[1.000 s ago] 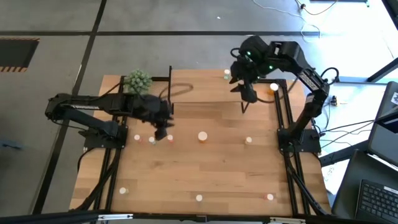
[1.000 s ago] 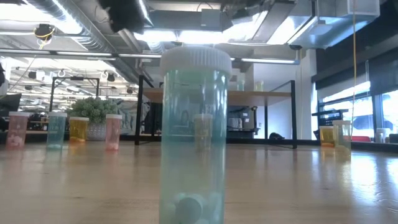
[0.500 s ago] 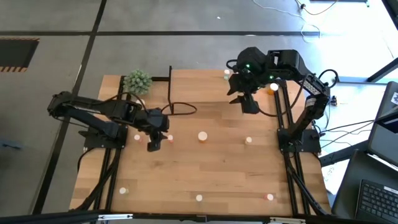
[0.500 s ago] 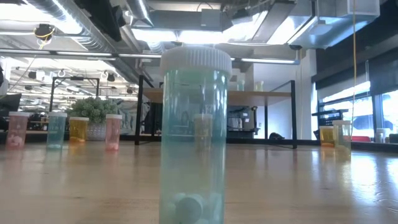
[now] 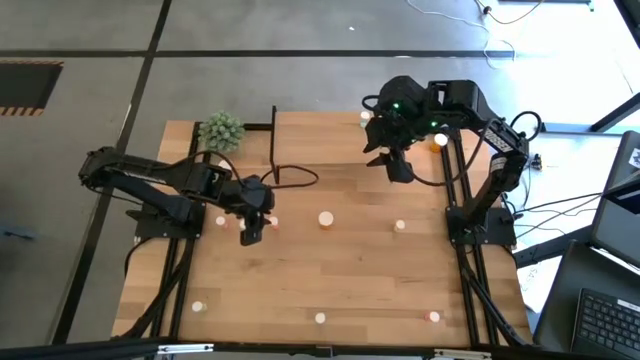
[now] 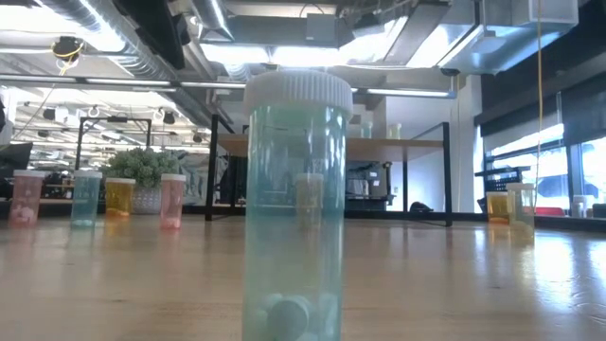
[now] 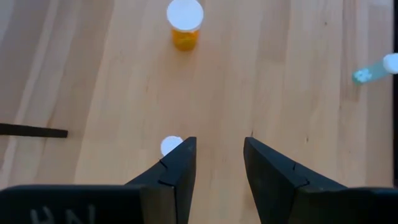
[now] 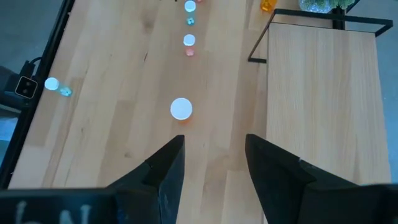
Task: Pick and place medicine bottles onto shelf by color
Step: Put the top right red medicine bottle on the shelf
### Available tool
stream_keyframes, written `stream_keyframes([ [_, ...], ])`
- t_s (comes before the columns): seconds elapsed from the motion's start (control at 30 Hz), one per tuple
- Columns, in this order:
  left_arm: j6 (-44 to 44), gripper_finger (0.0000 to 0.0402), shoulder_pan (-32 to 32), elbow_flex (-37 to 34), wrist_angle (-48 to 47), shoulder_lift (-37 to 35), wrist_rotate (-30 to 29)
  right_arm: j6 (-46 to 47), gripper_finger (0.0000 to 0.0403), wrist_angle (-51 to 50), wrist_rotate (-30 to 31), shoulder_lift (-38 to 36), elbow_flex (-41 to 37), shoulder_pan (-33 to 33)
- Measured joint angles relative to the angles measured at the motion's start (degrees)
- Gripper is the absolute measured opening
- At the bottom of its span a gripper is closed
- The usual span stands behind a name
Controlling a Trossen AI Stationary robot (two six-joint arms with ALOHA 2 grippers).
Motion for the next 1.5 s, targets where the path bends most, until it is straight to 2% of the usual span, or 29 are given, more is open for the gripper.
stream_keyframes([
  [0.3, -1.1, 0.0129, 0.4, 0.0, -1.9, 0.4, -0.7, 0.8, 0.0172, 0.0, 0.0, 0.0, 0.0, 0.0],
  [0.5, -2.4, 0.0145, 0.4, 0.0, -2.2, 2.4, -1.1, 0.8, 0.0172, 0.0, 0.0, 0.0, 0.0, 0.0],
  [0.73, -2.1, 0.0145, 0.4, 0.0, -2.2, 3.1, 1.8, 0.4, 0.0172, 0.0, 0.0, 0.0, 0.0, 0.0],
  [0.9, -1.9, 0.0144, 0.5, 0.0, -2.1, 3.1, 1.2, -3.7, 0.0172, 0.0, 0.1, 0.0, 0.0, 0.0],
  [1.5, -2.3, 0.0143, 0.8, 0.0, -2.1, 3.1, -0.2, -2.4, 0.0172, 0.0, 0.0, 0.0, 0.0, 0.0],
])
